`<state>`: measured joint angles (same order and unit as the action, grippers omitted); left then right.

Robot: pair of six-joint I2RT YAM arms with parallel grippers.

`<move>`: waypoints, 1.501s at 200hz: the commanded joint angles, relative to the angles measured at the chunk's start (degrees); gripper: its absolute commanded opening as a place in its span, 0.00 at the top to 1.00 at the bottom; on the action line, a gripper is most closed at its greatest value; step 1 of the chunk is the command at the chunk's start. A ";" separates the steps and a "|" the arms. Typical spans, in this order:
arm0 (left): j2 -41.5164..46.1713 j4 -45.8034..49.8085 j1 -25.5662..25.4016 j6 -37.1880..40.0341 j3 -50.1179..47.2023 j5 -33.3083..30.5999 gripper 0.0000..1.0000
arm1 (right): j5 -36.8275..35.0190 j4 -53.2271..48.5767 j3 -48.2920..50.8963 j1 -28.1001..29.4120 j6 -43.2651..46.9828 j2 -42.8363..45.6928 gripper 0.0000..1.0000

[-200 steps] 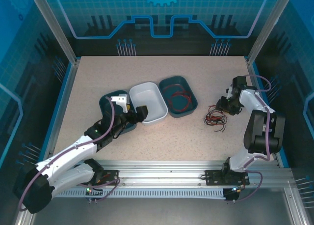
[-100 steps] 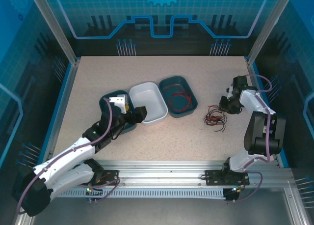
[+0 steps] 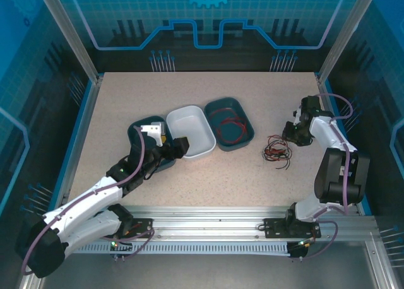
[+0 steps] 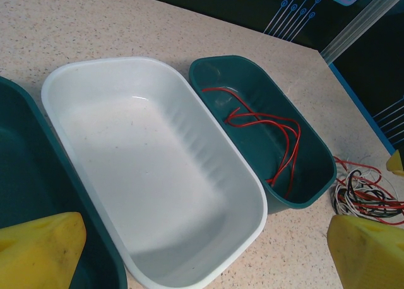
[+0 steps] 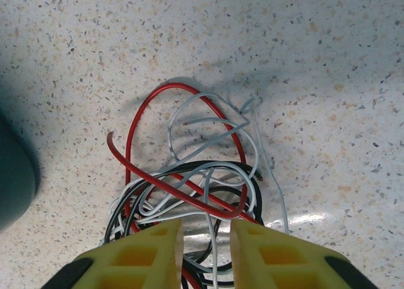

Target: Untangle the cables

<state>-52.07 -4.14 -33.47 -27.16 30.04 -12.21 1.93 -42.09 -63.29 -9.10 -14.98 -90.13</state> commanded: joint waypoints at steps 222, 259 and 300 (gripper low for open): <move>-2.28 -1.92 0.42 -1.23 0.29 1.48 0.01 | 0.09 2.63 1.09 10.18 -5.00 25.81 1.00; -2.99 -2.80 0.39 -1.58 0.19 1.93 0.01 | -0.04 -0.76 5.10 10.38 -8.75 27.86 0.97; -3.57 -2.54 0.35 -1.41 0.80 2.45 0.01 | -5.22 -6.54 8.82 10.42 -10.91 26.07 0.94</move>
<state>-55.35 -5.52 -33.43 -27.81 30.04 -10.87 0.40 -43.18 -55.99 0.47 -23.59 -63.26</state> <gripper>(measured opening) 0.992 0.045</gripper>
